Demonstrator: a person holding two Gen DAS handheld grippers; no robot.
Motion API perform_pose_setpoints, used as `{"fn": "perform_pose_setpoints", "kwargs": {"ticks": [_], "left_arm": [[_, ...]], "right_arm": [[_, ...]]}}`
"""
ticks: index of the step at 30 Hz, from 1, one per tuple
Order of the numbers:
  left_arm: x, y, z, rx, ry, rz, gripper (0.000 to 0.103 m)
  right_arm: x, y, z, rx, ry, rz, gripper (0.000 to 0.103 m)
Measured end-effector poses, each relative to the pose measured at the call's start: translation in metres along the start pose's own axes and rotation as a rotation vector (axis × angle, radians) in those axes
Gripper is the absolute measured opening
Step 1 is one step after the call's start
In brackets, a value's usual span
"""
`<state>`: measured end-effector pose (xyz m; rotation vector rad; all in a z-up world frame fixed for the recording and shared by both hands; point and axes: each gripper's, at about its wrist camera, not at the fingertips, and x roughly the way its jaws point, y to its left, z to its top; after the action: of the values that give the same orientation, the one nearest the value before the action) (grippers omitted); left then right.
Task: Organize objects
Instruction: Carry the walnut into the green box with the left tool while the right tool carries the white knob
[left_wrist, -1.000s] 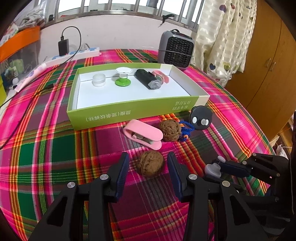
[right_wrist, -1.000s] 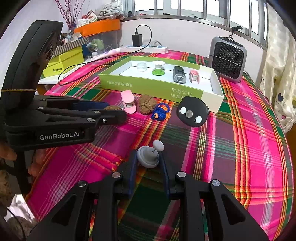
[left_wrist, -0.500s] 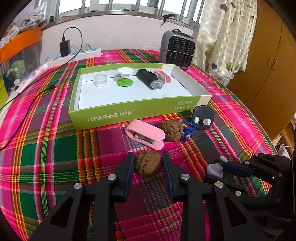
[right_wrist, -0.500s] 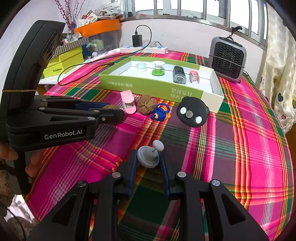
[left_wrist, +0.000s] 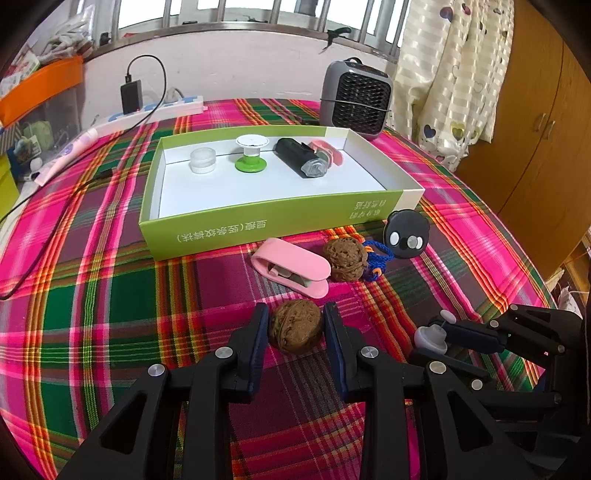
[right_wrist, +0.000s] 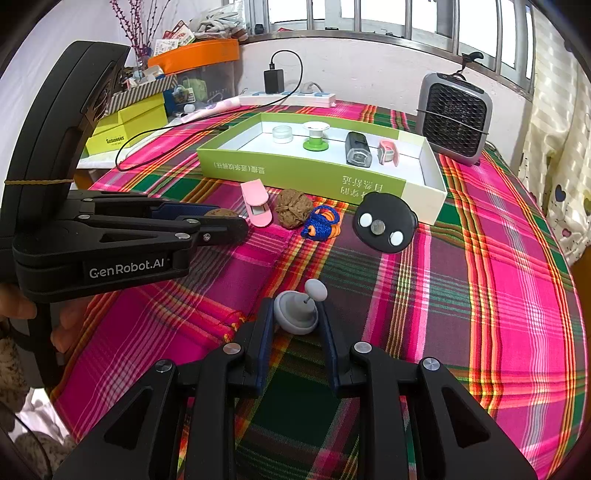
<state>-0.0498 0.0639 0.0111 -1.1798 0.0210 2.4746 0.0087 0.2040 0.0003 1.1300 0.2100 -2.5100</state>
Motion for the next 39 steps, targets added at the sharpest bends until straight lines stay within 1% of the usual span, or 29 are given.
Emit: {"fn": "perform_pose_setpoints", "kwargs": {"ticks": [15, 21, 39], "left_arm": [[-0.008, -0.004, -0.001, 0.022, -0.039, 0.043, 0.028], [-0.011, -0.005, -0.001, 0.024, -0.042, 0.046, 0.028], [-0.029, 0.003, 0.024, 0.023, -0.104, 0.071, 0.028]], "right_arm": [[0.000, -0.001, 0.003, 0.004, -0.005, -0.006, 0.025], [-0.002, -0.002, 0.008, 0.003, -0.016, -0.009, 0.025], [-0.008, -0.001, 0.040, -0.017, -0.063, -0.004, 0.025]]}}
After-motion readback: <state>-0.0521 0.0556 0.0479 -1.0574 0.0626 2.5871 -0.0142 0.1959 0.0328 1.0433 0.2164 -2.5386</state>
